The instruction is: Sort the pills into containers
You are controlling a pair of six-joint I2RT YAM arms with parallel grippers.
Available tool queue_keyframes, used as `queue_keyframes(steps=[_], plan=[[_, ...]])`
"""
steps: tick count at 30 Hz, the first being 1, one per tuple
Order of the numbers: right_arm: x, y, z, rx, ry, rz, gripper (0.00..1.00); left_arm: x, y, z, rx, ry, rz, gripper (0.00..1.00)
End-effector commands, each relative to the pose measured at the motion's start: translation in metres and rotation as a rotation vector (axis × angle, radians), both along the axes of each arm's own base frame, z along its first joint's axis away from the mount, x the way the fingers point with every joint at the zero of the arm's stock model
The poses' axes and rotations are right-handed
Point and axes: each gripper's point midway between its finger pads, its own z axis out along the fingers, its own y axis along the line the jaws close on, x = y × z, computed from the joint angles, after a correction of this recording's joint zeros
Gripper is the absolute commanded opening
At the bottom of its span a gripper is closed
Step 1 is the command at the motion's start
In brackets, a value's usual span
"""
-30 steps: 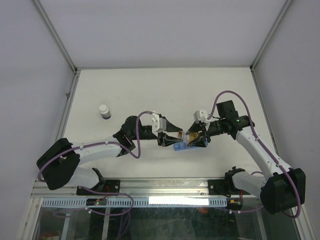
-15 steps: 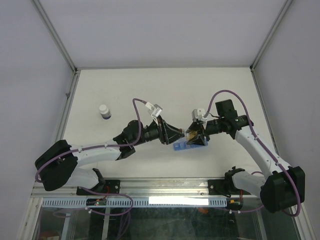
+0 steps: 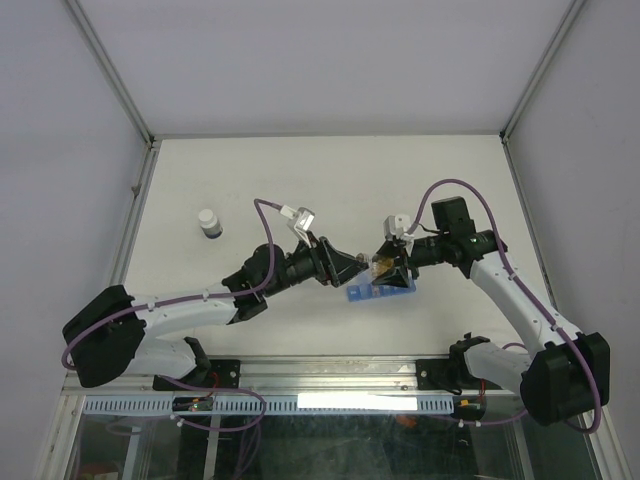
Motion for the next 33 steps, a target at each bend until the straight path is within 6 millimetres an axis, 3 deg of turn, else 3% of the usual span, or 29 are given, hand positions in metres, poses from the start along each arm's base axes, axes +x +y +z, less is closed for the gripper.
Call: queue_keyframes(steps=[1, 4, 7, 10, 14, 17, 25, 33], plan=[[0.006, 0.003, 0.016, 0.033, -0.050, 0.004, 0.00, -0.001, 0.014, 0.035, -0.122, -0.065, 0.031, 0.78], [0.006, 0.004, 0.017, 0.036, -0.048, 0.007, 0.00, 0.000, 0.024, 0.034, -0.098, -0.139, 0.063, 0.98], [0.005, 0.004, 0.017, 0.037, -0.047, 0.012, 0.00, 0.000, 0.039, 0.032, -0.050, -0.255, 0.098, 0.99], [0.003, 0.004, 0.017, 0.042, -0.045, 0.023, 0.00, -0.008, 0.052, 0.035, -0.002, -0.476, 0.086, 0.99], [0.000, 0.004, 0.017, 0.049, -0.043, 0.038, 0.00, -0.035, 0.050, 0.028, 0.106, -0.896, -0.075, 0.99], [-0.003, 0.005, 0.017, 0.055, -0.044, 0.050, 0.00, -0.037, 0.046, 0.026, 0.161, -1.102, -0.116, 0.99], [-0.005, 0.005, 0.016, 0.060, -0.048, 0.063, 0.00, -0.011, 0.024, 0.034, 0.162, -1.129, -0.182, 0.93], [-0.005, 0.005, 0.015, 0.058, -0.046, 0.065, 0.00, -0.010, 0.005, 0.034, 0.099, -1.080, -0.243, 0.77]])
